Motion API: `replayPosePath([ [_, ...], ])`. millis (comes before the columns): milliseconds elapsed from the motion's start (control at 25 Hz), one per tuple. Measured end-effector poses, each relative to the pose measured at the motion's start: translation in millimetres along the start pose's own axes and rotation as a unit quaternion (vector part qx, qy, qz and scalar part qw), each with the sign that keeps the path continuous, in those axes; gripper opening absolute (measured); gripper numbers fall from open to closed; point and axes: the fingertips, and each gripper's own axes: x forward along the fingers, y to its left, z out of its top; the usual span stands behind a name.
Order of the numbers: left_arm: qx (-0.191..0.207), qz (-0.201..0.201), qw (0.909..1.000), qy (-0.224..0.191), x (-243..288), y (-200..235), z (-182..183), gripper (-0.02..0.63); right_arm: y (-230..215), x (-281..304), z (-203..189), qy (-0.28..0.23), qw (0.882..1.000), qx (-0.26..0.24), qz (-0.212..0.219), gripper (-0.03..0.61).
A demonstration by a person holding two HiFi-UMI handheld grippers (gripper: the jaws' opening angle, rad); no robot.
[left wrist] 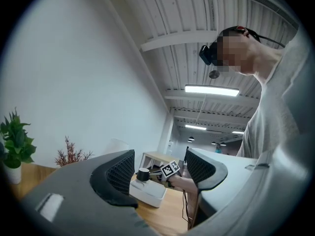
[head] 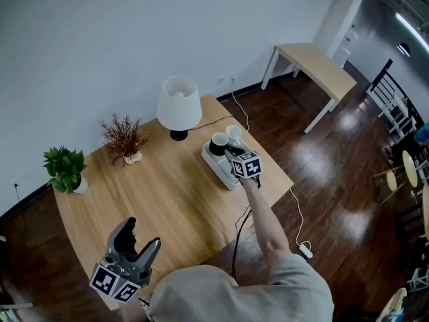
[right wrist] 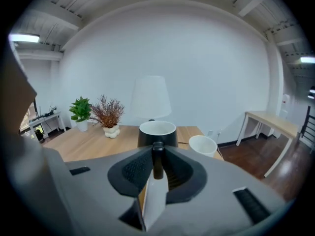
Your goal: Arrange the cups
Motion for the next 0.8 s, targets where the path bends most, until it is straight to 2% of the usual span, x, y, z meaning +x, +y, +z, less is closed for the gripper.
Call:
replayPosePath([
  [280, 0.002, 0.021, 0.9997, 0.007, -6.5, 4.7, -0.8, 0.322, -19.4, 50.2, -33.7, 0.048, 0.998, 0.008, -0.033, 0.084],
  [640, 0.006, 0.04, 0.9991, 0.008, -12.0, 7.3, 0.7, 0.322, -26.5, 63.5, -60.0, 0.041, 0.998, 0.017, -0.046, 0.084],
  [800, 0.004, 0.045, 0.9989, 0.007, -14.6, 8.4, 0.6, 0.322, -23.4, 66.5, -70.9, 0.05, 0.998, 0.017, -0.031, 0.084],
])
